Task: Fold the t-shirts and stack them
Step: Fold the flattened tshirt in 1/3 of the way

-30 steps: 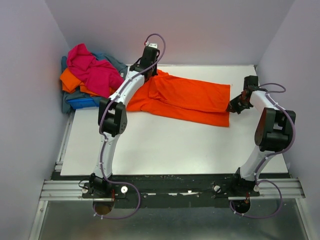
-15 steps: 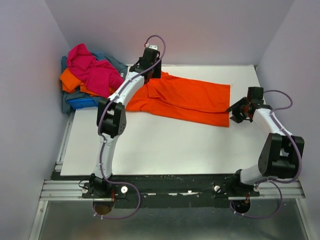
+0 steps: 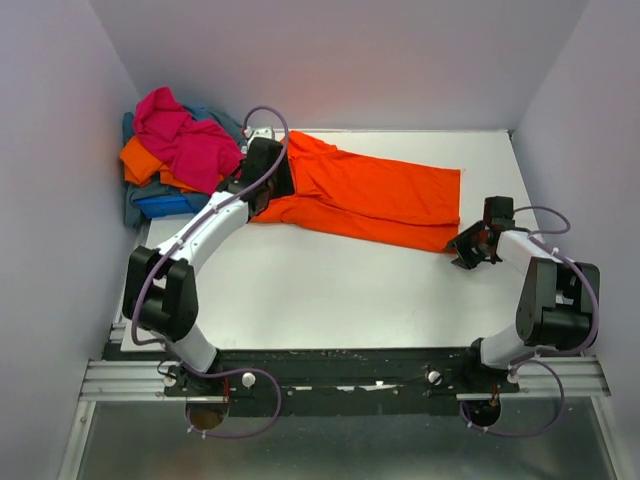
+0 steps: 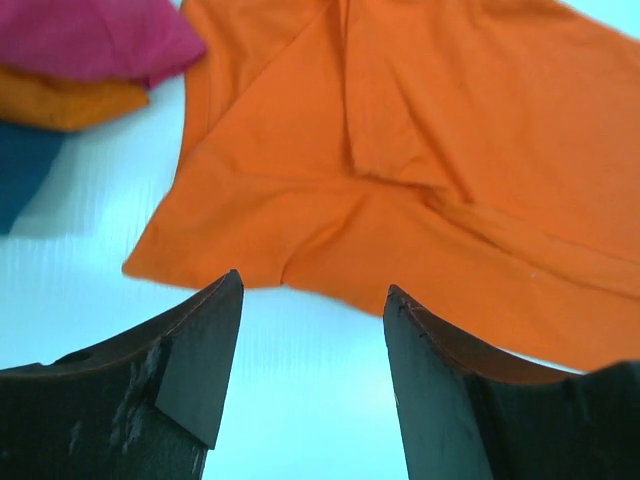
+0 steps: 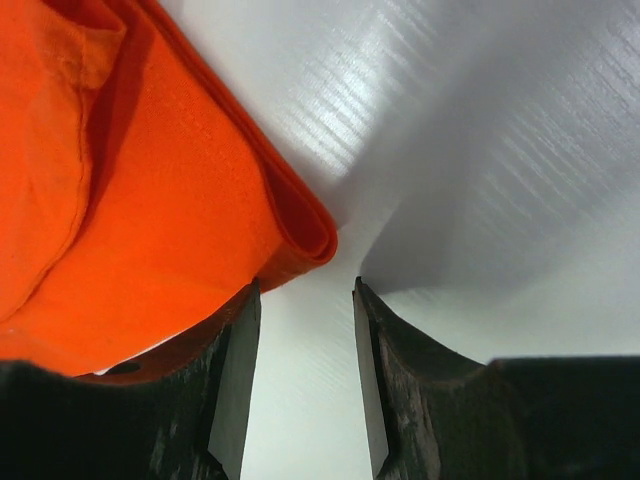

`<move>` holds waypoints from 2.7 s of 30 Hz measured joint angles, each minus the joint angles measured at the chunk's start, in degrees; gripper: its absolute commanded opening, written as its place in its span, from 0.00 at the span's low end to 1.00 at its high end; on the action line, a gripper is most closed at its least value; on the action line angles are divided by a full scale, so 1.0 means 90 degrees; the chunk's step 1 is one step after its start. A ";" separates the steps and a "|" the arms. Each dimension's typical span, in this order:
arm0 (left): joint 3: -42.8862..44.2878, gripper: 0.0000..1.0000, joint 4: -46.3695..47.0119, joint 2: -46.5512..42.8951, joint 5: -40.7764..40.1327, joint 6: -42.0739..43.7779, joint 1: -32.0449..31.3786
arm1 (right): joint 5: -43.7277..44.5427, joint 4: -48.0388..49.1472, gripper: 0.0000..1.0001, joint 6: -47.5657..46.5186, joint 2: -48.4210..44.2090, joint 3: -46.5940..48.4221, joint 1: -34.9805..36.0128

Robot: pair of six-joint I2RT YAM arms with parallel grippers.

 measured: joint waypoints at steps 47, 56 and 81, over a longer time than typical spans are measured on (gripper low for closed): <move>-0.3196 0.58 0.1841 -0.0600 -0.0495 -0.2438 0.0270 | 0.0612 -0.0185 0.01 -0.0250 -0.0311 -0.0335 -0.1044; -0.2975 0.39 0.1974 -0.0114 -0.0398 -0.2596 0.0335 | 0.0568 -0.0170 0.01 -0.0287 -0.0311 -0.0338 -0.1044; -0.4716 0.00 0.2110 -0.1282 -0.0699 -0.2888 0.0712 | 0.1185 -0.1064 0.20 -0.0255 -0.1304 -0.0826 -0.1044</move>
